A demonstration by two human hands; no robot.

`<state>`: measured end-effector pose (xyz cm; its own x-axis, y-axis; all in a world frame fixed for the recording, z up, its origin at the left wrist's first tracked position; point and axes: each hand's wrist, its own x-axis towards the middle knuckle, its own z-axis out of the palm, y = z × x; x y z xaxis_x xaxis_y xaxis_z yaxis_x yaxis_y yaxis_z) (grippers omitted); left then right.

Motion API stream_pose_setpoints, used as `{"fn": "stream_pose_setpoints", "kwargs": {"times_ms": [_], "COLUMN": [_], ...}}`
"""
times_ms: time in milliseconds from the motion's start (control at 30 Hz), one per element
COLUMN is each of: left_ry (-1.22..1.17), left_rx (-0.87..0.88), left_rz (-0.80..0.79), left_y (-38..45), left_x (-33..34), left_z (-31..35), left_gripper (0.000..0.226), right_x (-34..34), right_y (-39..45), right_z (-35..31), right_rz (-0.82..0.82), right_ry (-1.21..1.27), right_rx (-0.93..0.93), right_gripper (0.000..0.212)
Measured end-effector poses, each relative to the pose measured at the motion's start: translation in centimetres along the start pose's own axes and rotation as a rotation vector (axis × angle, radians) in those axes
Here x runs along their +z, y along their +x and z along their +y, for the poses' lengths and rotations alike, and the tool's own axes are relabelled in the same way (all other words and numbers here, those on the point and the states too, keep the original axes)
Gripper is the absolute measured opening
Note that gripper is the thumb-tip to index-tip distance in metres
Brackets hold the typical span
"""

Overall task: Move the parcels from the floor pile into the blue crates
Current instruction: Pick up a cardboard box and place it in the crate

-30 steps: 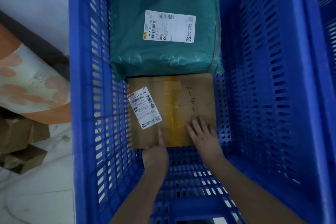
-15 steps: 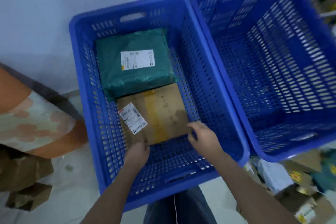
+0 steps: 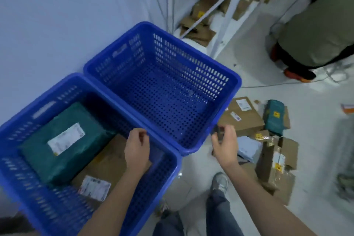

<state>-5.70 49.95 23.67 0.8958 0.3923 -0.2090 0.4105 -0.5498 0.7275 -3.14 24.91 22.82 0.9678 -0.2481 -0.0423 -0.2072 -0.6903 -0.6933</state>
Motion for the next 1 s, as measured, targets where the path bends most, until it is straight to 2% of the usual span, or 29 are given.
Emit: {"fn": "stream_pose_setpoints", "kwargs": {"times_ms": [100, 200, 267, 367, 467, 533, 633, 833, 933, 1000], "left_ry": [0.039, 0.110, 0.186, 0.300, 0.503, 0.633, 0.603, 0.475, 0.291, 0.216], "left_rx": [0.193, 0.416, 0.518, 0.577, 0.396, 0.140, -0.236, -0.443, -0.558, -0.577], "left_rz": [-0.023, -0.128, -0.232, -0.424, -0.621, -0.759, -0.872, -0.870, -0.837, -0.814], "left_y": [1.2, 1.3, 0.7, -0.8, -1.6, -1.7, -1.2, 2.4, 5.4, 7.1], "left_x": [4.6, 10.4, 14.9, 22.5, 29.5, 33.4, 37.6, 44.4, 48.1, 50.8], "left_z": [6.1, 11.0, 13.5, 15.7, 15.8, 14.9, 13.3, 8.8, 6.8, 5.2], "left_gripper": [0.010, 0.007, 0.008, 0.010, 0.015, 0.029, 0.049, 0.061, 0.091, 0.097], "right_x": [-3.0, -5.6, -7.3, -9.3, -11.3, -12.3, -12.7, -10.2, -7.1, -4.7], "right_y": [2.1, 3.3, 3.9, 5.1, 7.1, 8.8, 11.8, 17.0, 19.6, 20.9], "right_z": [6.7, 13.2, 16.6, 21.2, 25.4, 28.3, 32.3, 39.0, 42.6, 44.9], "right_rz": [0.022, -0.119, -0.135, -0.184, -0.246, -0.284, -0.305, -0.358, -0.364, -0.345], "right_ry": [0.093, 0.110, 0.141, 0.136, 0.147, 0.108, 0.092, 0.041, -0.023, -0.054], "right_rx": [0.424, 0.776, 0.878, 0.904, 0.912, 0.917, 0.934, 0.901, 0.846, 0.822], "right_gripper": [0.029, 0.033, 0.025, 0.033, 0.035, 0.037, 0.041, 0.036, 0.039, 0.046]}}
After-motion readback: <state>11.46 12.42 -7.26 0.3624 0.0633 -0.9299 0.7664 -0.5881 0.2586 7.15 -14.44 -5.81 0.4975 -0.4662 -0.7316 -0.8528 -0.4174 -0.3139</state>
